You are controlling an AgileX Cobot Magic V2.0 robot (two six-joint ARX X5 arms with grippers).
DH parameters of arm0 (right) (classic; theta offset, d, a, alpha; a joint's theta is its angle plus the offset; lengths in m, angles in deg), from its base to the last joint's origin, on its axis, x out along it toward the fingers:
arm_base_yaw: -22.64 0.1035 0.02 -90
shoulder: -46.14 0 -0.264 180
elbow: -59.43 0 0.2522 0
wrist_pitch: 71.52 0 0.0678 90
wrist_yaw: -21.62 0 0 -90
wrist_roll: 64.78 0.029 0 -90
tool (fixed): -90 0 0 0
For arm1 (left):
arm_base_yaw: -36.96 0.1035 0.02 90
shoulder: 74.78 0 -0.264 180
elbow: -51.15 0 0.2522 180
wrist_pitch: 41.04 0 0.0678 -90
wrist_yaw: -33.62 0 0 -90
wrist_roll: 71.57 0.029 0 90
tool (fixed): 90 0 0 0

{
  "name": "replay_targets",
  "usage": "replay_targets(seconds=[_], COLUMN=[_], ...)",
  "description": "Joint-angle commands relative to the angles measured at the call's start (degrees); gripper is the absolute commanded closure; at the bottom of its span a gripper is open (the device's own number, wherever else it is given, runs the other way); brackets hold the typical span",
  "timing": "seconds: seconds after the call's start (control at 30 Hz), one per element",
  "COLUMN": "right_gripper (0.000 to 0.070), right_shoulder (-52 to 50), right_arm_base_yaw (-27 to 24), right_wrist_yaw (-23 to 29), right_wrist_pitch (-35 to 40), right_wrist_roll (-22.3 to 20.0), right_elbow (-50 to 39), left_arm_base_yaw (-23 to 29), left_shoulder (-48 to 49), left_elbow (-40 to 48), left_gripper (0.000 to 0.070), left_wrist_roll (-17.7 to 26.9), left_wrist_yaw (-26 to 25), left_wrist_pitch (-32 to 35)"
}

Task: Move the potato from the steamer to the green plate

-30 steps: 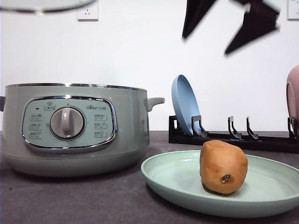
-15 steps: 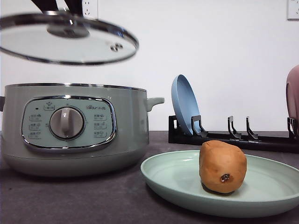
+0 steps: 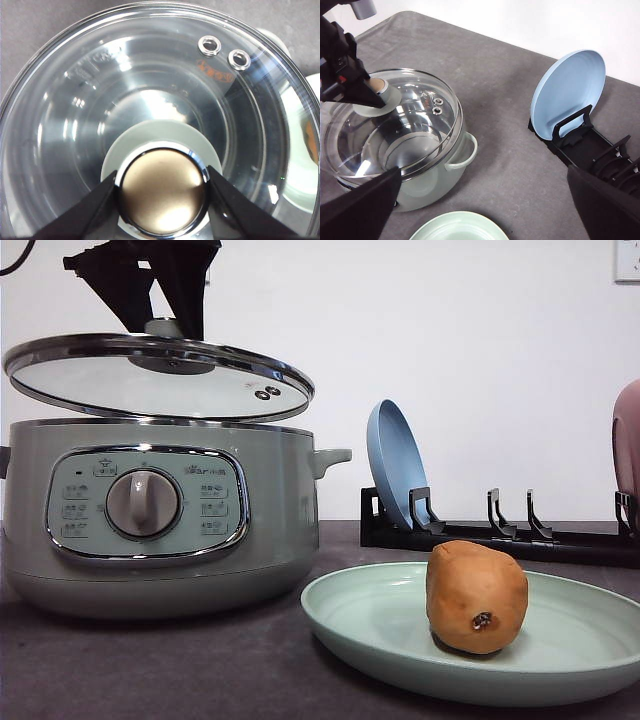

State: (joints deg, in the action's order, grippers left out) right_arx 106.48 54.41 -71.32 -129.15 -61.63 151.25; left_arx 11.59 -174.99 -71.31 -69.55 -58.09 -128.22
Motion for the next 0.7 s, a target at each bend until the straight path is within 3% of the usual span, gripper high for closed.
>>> replay_targets(seconds=[0.0,0.67], right_gripper=[0.0006,0.0006], right_shoulder=[0.2,0.2], right_arm_base_yaw=[0.2,0.2], right_wrist_yaw=[0.1,0.0], right_wrist_pitch=[0.3,0.3], right_wrist_roll=[-0.6,-0.7], right_elbow=[1.1,1.1], left_arm_base_yaw=[-0.3,-0.2], left_shoulder=[-0.9,-3.7], left_elbow=[-2.4,-2.4], left_gripper=[0.0697,0.0697], left_wrist_roll=[0.0,0.2], left_wrist_yaw=[0.2,0.5], left_wrist_pitch=[1.4,1.2])
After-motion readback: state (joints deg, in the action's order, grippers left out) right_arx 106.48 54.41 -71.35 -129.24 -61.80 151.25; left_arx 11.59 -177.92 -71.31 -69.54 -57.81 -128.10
